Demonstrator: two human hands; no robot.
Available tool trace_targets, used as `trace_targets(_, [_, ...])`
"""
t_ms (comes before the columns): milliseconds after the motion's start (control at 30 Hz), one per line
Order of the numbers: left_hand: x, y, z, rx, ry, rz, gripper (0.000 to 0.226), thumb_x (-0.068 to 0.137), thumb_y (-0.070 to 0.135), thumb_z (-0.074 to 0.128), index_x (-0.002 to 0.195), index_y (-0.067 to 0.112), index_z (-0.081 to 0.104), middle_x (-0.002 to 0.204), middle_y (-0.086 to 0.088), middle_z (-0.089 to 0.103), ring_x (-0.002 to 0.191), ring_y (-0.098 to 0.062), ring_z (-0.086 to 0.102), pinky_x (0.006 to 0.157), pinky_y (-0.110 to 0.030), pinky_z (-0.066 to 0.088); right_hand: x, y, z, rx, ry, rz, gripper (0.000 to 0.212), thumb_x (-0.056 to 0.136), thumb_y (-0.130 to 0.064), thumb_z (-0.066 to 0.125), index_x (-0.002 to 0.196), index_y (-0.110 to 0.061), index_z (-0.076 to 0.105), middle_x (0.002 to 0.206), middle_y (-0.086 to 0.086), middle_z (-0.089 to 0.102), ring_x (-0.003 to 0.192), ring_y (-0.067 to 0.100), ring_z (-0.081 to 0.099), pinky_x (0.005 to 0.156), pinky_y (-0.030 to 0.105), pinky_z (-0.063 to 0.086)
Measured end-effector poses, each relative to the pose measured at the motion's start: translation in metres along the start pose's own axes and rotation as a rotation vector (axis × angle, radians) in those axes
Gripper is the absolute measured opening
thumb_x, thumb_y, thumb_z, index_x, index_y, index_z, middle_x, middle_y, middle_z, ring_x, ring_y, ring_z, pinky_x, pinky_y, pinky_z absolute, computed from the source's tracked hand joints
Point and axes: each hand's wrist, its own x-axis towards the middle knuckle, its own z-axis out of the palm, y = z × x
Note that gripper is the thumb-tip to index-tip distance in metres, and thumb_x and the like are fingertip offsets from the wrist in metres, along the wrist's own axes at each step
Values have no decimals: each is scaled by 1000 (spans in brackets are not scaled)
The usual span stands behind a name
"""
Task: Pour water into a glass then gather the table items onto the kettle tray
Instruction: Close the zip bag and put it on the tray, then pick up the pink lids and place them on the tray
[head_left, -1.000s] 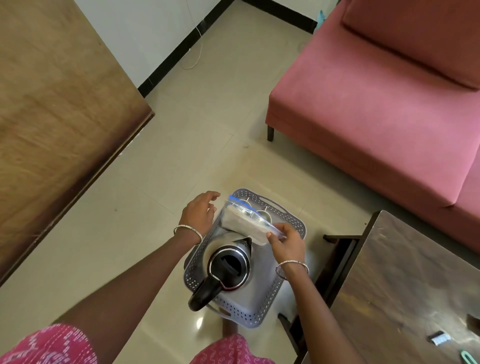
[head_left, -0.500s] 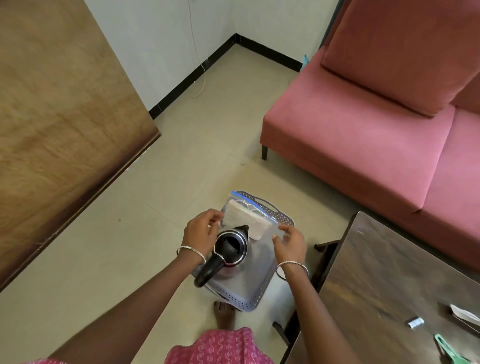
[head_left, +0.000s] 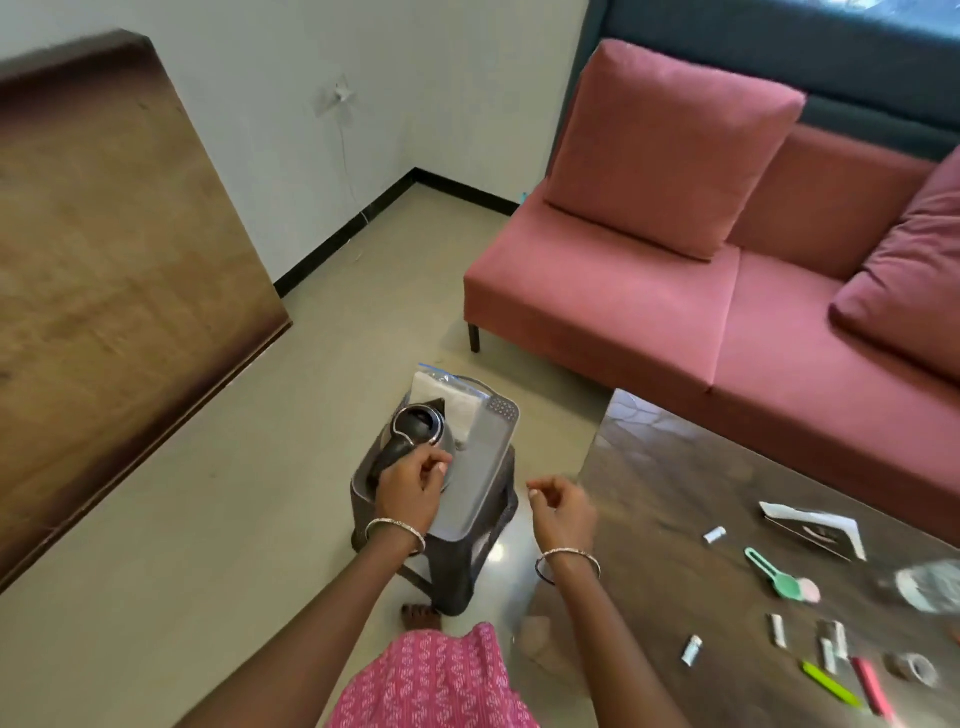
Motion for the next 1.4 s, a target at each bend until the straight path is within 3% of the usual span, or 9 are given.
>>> trace_targets(133, [-59,26,19,-11,-62,9,12,87,11,62,87,21,69,80,6,69,75,-12,64,72,-26,52,-48,32,-47,32,62,9,14,85,-7,65,89,-13,77,84,4,75,79,18,67,73,23,45])
trace_targets(233, [-96,47,41,13,-123,37,10,87,12,63,86,21,69,80,6,70,75,-12,63,71,-25,49,-76,57,-84,50,114,28,14,84,-7,66,86,-17,76,81,-1,73,74,11,63,69,17,41])
trace_targets(467, [-158,99,117,5,-348,84,15,87,12,63,85,26,69,75,12,68,70,-4,62,62,-13,45,-113,132,-182,90,306,174,14,82,-10,67,84,-21,75,72,-5,72,70,13,66,67,22,45])
trace_targets(600, [-179,131,164,-4,-430,122,14,86,9,62,85,20,70,74,7,68,72,-13,64,70,-31,53,-117,168,-230,150,409,257,14,81,-10,66,82,-22,74,67,-7,71,64,9,63,60,8,40])
trace_targets(700, [-187,153,202,33,-472,156,14,86,10,62,86,21,70,78,7,70,74,-12,65,74,-33,54,-115,193,-262,202,447,306,14,82,-10,65,83,-22,73,70,-6,73,69,12,66,67,21,45])
trace_targets(867, [-202,191,276,48,-522,149,15,85,8,61,86,21,70,77,4,69,74,-17,64,74,-37,54,-98,246,-320,226,488,344,16,82,-8,67,81,-22,73,67,-9,71,62,0,62,64,21,44])
trace_targets(1067, [-233,219,348,101,-550,119,15,86,8,60,88,19,69,83,4,71,75,-16,64,75,-34,53,-76,304,-384,223,475,400,15,81,-11,65,77,-24,71,67,-6,72,67,12,66,69,31,52])
trace_targets(1400, [-262,228,419,182,-579,59,16,85,8,59,86,22,68,80,8,70,74,-16,64,74,-37,54,-45,376,-441,224,428,460,18,82,-7,63,81,-23,72,68,-4,71,68,17,65,68,28,50])
